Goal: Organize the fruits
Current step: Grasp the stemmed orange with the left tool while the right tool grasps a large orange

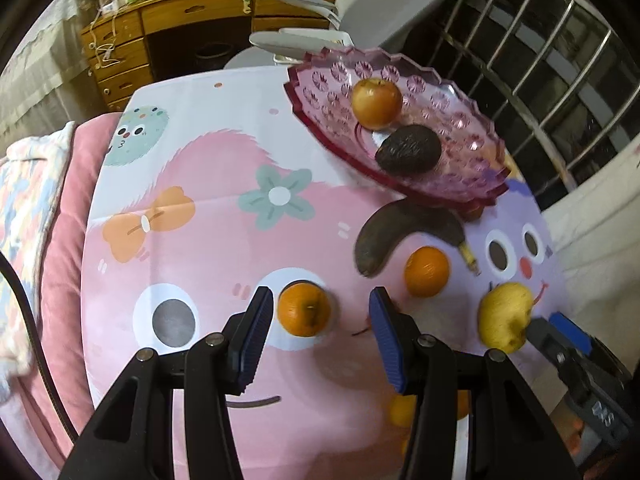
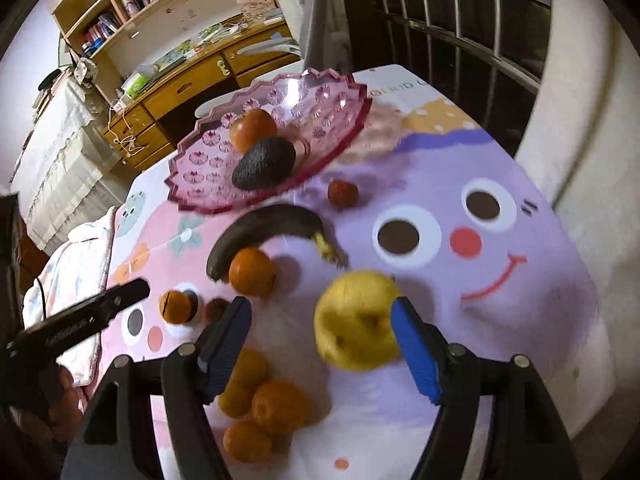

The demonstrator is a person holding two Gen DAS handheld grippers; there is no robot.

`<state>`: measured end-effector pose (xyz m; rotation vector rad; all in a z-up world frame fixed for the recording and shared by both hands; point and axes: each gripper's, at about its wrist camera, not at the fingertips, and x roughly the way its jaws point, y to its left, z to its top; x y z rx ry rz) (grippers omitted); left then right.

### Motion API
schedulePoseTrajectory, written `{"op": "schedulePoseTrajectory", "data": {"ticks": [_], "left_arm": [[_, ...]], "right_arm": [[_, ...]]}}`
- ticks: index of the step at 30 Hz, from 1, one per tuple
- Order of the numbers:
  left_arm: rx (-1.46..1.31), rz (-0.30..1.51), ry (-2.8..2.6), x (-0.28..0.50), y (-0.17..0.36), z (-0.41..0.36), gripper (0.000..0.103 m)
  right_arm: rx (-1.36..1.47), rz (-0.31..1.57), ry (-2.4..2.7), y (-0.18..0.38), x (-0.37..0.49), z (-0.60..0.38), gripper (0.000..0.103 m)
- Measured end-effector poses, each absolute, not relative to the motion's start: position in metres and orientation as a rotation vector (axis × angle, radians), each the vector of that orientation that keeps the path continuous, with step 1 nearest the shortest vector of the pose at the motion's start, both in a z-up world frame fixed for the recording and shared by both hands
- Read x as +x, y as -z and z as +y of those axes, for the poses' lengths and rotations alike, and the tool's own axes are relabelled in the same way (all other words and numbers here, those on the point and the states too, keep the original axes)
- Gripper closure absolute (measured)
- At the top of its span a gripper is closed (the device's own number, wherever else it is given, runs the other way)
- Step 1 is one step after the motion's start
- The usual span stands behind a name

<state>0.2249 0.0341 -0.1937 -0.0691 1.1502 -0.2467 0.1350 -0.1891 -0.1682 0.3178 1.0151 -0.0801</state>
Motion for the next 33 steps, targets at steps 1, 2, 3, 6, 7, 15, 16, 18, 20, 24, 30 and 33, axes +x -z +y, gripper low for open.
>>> {"op": "schedulePoseTrajectory", "data": {"ticks": [1,2,3,6,7,15,16,18,20,24,30,33], "left_arm": [[-0.065,1.156,0.255,0.226,0.198,0.036,0.055],[-0.064,1.159,0.263,0.228,0.201,0.037,0.055],[-0.062,1.160,0.269,0.229,0.203,0.038,0.054],[-0.058,1.172,0.286,0.233,0.213,0.040,0.054],[-0.061,1.174,0.295,0.234,0.216,0.040,0.054],[-0.044,1.211,0.337,0.241,0.238,0.032,0.054],[-0.046,1.215,0.340,0.241,0.241,0.033,0.054],[-0.047,1.230,0.342,0.242,0.246,0.033,0.054],[-0.054,1.238,0.347,0.243,0.250,0.035,0.054],[-0.062,1.237,0.367,0.246,0.255,0.036,0.055],[-0.052,1.234,0.362,0.249,0.262,0.038,0.065],[-0.057,1.233,0.369,0.249,0.261,0.040,0.065]], "right_arm": [[0.330,1.020,0.083,0.171,0.129,-0.185,0.030],[0.338,1.021,0.086,0.173,0.124,-0.182,0.030],[0.345,1.022,0.087,0.175,0.121,-0.179,0.030],[0.357,1.032,0.089,0.182,0.108,-0.167,0.030],[0.360,1.041,0.090,0.185,0.104,-0.163,0.030],[0.433,1.109,0.096,0.216,0.090,-0.145,0.030],[0.442,1.110,0.100,0.218,0.089,-0.144,0.030],[0.459,1.109,0.106,0.222,0.090,-0.145,0.030],[0.483,1.116,0.117,0.227,0.091,-0.146,0.030],[0.505,1.142,0.131,0.235,0.092,-0.144,0.043],[0.517,1.153,0.124,0.239,0.096,-0.140,0.050],[0.512,1.150,0.130,0.239,0.099,-0.140,0.058]]}}
